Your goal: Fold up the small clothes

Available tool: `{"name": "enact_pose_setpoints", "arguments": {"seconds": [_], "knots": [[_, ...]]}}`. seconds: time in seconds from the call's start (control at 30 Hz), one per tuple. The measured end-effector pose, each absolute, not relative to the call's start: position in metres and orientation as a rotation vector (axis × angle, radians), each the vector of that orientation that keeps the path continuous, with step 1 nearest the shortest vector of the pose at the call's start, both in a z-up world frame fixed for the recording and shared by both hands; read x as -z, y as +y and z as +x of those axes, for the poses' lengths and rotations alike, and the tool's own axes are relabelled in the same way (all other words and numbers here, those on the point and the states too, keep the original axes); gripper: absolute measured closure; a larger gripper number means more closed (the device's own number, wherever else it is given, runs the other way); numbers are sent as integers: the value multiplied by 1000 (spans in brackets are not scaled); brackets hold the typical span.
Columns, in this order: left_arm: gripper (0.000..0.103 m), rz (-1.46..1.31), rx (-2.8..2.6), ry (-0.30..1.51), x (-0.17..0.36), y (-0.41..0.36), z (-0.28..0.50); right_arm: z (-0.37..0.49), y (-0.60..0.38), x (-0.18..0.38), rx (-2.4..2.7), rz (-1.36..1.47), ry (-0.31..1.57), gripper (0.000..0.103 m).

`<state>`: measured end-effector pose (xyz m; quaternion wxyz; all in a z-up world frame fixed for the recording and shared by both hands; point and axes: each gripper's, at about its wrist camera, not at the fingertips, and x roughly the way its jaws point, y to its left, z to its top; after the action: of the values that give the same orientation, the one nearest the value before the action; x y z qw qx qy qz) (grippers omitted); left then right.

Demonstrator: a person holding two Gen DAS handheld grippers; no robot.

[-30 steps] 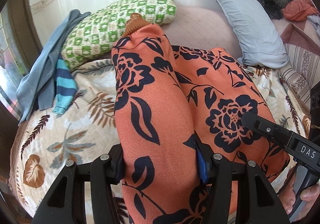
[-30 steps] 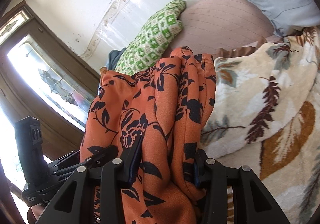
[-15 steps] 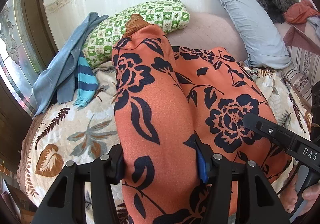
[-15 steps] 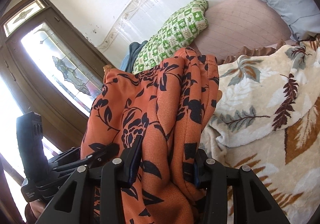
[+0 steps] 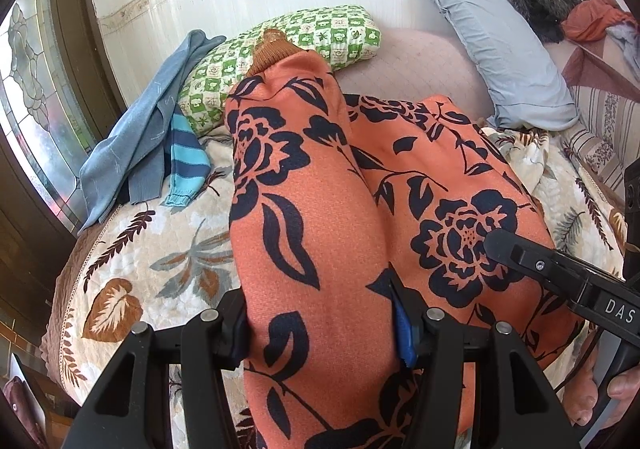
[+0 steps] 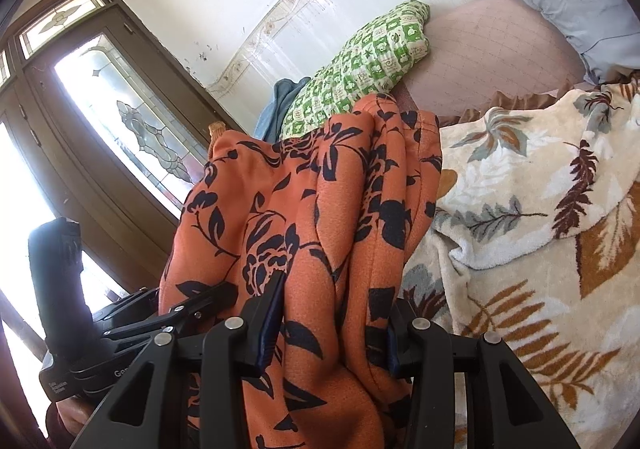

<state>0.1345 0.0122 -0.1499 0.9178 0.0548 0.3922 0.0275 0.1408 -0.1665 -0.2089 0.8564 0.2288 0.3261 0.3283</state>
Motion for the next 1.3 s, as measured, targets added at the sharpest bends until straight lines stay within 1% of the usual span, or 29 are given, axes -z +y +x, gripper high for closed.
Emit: {"name": "enact_pose_setpoints", "arguments": {"seconds": [0.43,0.8,1.3], "knots": [[45,99,-43,844,167,16,135,137,-164,221,-663,494,733,59],[45,71,-36,920,201,23,139,139,-159,245,-620,531,848,59],[45,50,-37,964,230,24,156,150,-155,263,-554,547,911,59]]}}
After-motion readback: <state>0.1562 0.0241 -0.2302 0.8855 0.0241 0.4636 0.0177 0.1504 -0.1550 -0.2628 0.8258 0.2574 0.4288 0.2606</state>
